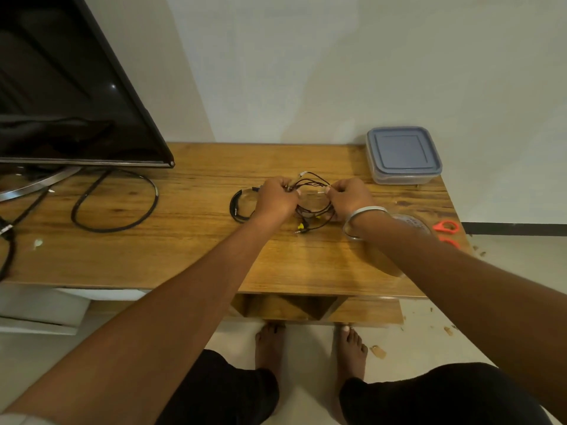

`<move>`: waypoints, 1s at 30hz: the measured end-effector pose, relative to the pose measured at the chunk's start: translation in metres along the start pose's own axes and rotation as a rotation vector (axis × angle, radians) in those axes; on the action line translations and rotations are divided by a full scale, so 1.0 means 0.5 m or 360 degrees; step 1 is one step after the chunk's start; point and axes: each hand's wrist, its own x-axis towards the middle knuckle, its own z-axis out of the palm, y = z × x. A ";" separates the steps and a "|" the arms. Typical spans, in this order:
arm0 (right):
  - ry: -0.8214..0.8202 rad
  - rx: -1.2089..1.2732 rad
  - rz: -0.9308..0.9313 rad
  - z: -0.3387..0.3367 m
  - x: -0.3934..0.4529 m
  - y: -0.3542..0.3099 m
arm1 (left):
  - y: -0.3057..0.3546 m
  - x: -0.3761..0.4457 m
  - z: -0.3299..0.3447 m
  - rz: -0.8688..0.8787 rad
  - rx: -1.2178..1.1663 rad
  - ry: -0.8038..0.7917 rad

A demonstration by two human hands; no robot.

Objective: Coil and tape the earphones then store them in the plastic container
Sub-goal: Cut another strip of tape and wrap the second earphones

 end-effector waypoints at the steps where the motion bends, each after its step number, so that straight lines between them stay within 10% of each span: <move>1: 0.0022 -0.0072 -0.0006 0.004 0.007 0.003 | -0.002 0.006 0.000 0.0055 0.0122 0.0041; 21: 0.0193 -0.0481 -0.0263 0.004 0.034 -0.008 | -0.032 0.044 -0.023 0.0902 0.0842 0.0095; 30: -0.0102 -0.0661 0.0083 -0.010 -0.012 -0.004 | -0.055 -0.019 -0.037 0.1165 0.1141 -0.0369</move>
